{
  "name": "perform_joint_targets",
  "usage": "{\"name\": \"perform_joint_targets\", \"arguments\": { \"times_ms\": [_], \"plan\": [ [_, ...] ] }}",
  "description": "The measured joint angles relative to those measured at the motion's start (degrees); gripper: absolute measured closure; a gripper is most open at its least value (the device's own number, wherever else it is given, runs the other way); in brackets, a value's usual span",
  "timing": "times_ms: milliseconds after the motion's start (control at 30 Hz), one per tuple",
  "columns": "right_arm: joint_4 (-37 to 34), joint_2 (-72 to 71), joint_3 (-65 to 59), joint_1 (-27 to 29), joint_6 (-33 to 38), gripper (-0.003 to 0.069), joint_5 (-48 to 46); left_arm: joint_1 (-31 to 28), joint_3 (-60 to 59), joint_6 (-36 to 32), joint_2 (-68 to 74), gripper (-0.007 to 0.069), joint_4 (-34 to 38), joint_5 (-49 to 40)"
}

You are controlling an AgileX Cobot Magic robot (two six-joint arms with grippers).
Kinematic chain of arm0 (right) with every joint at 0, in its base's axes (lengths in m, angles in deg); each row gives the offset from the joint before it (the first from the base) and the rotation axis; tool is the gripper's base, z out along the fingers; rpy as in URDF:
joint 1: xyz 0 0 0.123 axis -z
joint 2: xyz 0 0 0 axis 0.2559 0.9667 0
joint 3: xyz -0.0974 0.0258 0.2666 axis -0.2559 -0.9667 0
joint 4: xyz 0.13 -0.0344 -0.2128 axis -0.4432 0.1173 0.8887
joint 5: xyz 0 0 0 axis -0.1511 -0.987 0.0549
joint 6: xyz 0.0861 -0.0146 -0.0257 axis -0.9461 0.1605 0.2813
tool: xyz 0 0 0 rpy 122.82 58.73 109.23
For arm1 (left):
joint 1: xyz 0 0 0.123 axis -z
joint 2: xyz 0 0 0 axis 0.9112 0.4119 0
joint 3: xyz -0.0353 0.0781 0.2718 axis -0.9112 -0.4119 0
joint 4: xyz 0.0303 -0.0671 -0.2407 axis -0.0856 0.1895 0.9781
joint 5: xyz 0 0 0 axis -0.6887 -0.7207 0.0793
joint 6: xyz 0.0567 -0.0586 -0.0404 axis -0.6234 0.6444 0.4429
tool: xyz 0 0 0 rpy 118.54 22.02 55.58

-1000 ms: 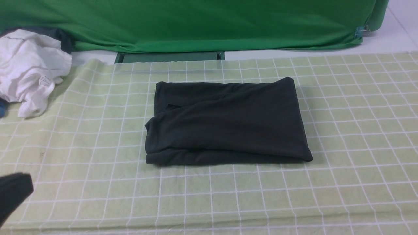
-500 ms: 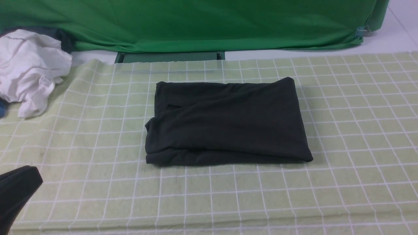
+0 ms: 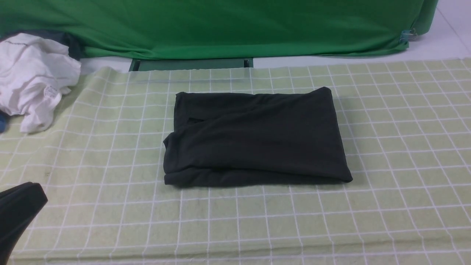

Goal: Fold a long-sleeved shirt over a green coffee tablecloth.

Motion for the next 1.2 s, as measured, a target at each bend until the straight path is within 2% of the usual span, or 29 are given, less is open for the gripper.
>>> {"name": "perform_joint_targets", "arguments": {
  "times_ms": [200, 367, 633, 733, 900, 1200],
  "plan": [
    [0.1, 0.0, 0.0, 0.0, 0.0, 0.048, 0.0, 0.0, 0.0, -0.1, 0.0, 0.061, 0.0, 0.0],
    [0.1, 0.0, 0.0, 0.0, 0.0, 0.0472, 0.0, -0.1, 0.0, -4.4, 0.0, 0.061, -1.7, 0.7],
    [0.1, 0.0, 0.0, 0.0, 0.1, 0.0463, 0.0, -8.4, -6.4, -10.0, -5.6, 0.061, -3.2, 12.1],
    [0.1, 0.0, 0.0, 0.0, 0.1, 0.0454, 0.0, -13.7, -15.0, -11.2, -10.6, 0.061, -3.9, 18.0],
    [0.1, 0.0, 0.0, 0.0, 0.1, 0.0443, 0.0, -15.6, -23.7, -11.7, -12.5, 0.061, -4.4, 23.4],
    [0.1, 0.0, 0.0, 0.0, 0.1, 0.0424, -0.1, -15.7, -26.9, -11.8, -12.6, 0.061, -9.0, 21.2]
  ]
}}
